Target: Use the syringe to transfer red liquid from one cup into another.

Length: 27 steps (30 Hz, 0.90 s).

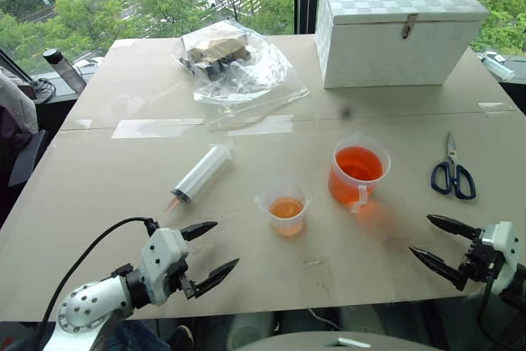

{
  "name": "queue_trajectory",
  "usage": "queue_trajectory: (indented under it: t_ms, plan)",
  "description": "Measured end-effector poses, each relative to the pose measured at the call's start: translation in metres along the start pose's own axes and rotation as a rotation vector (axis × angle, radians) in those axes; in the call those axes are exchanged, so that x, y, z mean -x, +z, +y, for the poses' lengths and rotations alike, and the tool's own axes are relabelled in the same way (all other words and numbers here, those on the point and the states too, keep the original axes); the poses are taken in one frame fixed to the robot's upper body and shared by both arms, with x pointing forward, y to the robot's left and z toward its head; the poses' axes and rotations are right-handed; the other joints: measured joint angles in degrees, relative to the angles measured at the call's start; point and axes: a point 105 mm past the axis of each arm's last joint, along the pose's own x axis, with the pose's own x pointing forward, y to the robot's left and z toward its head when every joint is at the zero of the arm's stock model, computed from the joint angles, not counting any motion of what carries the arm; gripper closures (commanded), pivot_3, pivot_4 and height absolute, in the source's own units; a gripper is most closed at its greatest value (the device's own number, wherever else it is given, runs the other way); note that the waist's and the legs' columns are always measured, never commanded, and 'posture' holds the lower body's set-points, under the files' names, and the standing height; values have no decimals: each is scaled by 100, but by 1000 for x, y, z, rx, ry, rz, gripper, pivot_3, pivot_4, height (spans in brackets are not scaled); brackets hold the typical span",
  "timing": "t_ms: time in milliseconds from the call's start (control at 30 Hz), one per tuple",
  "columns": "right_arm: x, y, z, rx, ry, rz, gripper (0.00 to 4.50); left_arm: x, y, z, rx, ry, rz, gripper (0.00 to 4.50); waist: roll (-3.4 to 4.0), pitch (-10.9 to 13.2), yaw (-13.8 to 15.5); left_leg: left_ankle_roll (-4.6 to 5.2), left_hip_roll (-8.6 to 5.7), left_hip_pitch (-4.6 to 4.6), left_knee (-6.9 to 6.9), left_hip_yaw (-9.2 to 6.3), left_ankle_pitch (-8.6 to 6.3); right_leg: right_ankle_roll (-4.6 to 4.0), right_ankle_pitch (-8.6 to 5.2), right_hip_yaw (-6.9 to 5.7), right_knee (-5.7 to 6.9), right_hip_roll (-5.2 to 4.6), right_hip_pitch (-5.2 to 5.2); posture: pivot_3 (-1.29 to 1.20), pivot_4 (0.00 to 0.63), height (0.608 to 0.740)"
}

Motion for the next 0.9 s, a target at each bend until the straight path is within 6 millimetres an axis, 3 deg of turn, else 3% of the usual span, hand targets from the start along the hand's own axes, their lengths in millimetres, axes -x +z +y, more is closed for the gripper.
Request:
queue_trajectory:
  t_ms: [700,900]
  plan:
    - [-5,4,-5,-7,20,-26,52,-4,12,6,1,16,29,0,-6,4,0,0,0,-1,0,0,0,1,1,0,0,0,1,0,150,740]
    - [-8,17,-8,-6,19,-78,52,-5,14,10,-3,18,43,0,-5,5,0,0,0,-2,0,0,0,1,1,-1,1,0,1,0,150,740]
